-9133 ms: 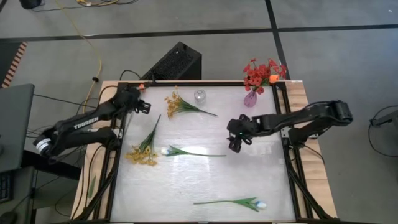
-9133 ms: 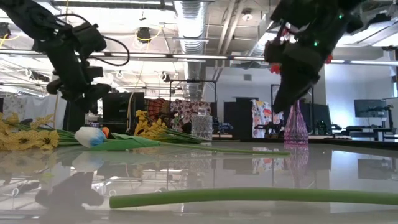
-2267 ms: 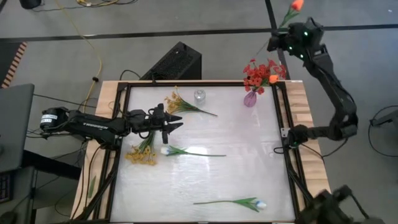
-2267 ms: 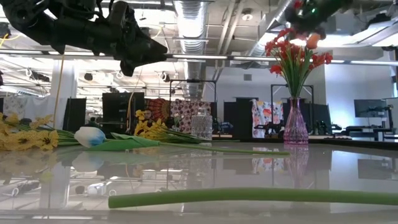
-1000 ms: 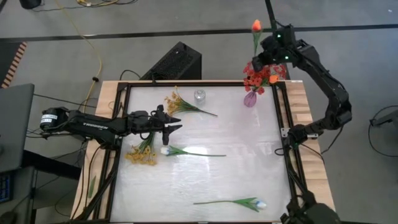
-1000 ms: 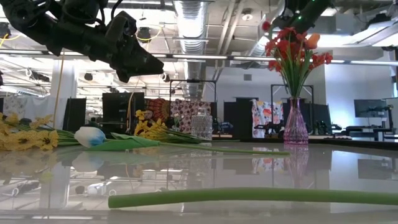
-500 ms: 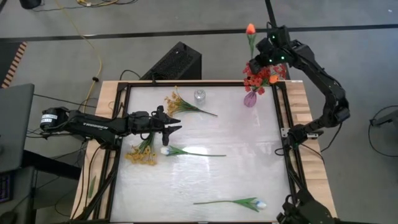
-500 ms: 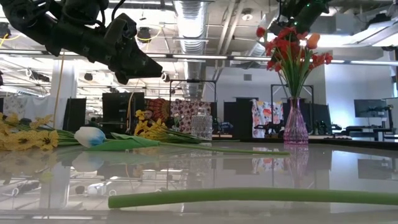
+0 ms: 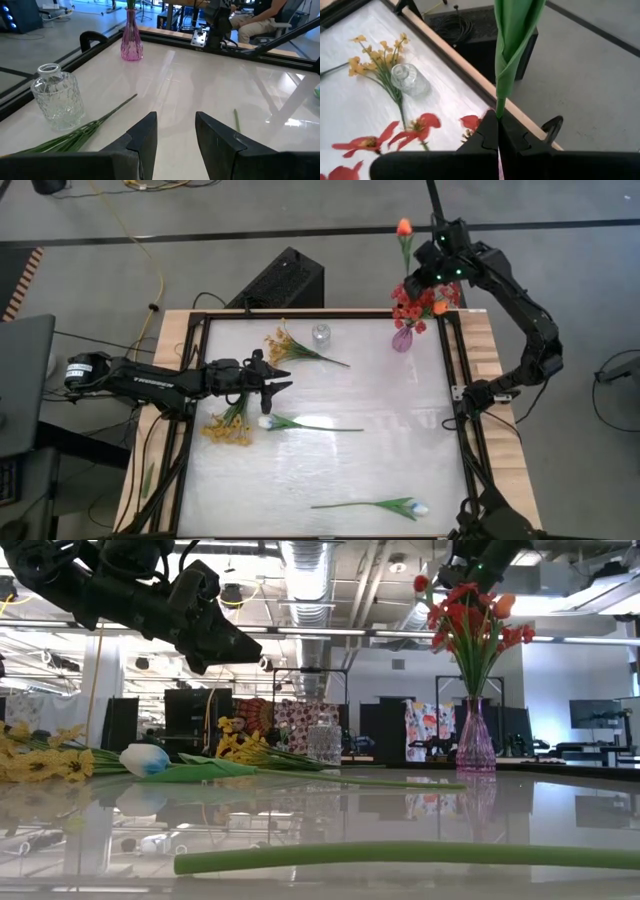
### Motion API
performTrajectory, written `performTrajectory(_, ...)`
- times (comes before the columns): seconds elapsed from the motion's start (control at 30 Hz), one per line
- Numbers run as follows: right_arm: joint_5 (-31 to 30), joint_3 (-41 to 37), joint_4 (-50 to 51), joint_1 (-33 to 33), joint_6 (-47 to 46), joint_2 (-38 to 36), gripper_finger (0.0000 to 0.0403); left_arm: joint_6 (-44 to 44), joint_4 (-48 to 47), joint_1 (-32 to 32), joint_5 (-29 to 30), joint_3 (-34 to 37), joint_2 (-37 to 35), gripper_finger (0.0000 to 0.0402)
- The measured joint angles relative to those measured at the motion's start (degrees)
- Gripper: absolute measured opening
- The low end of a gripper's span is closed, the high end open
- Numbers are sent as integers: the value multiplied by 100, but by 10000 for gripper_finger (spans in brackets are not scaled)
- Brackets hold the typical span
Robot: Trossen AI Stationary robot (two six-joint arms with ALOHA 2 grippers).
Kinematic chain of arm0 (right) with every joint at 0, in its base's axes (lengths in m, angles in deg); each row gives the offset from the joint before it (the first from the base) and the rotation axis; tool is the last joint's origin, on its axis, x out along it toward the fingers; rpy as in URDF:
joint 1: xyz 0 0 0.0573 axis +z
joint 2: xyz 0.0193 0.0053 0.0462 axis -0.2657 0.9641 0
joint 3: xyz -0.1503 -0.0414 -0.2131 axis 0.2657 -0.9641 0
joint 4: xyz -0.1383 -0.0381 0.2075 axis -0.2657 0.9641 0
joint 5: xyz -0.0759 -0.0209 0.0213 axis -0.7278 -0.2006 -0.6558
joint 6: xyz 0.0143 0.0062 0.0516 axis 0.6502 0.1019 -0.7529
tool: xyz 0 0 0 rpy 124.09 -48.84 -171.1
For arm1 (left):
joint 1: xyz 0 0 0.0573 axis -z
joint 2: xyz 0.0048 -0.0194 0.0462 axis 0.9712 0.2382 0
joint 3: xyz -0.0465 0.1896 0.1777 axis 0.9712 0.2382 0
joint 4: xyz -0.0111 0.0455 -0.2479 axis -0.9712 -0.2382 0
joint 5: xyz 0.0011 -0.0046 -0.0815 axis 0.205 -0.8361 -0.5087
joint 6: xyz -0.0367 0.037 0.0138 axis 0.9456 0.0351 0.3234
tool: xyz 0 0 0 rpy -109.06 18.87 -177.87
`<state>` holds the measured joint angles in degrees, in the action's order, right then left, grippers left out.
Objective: Sort flowers into vase by color
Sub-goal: Put the orange tulip into the purple vase
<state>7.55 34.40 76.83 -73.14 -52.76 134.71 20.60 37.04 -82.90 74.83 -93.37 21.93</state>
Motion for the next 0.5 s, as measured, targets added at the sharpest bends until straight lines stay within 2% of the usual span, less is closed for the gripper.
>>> performTrajectory(0.5, -280, -66, 18, 75, -203, 134, 20, 12, -144, 0, -42, 0, 0, 122)
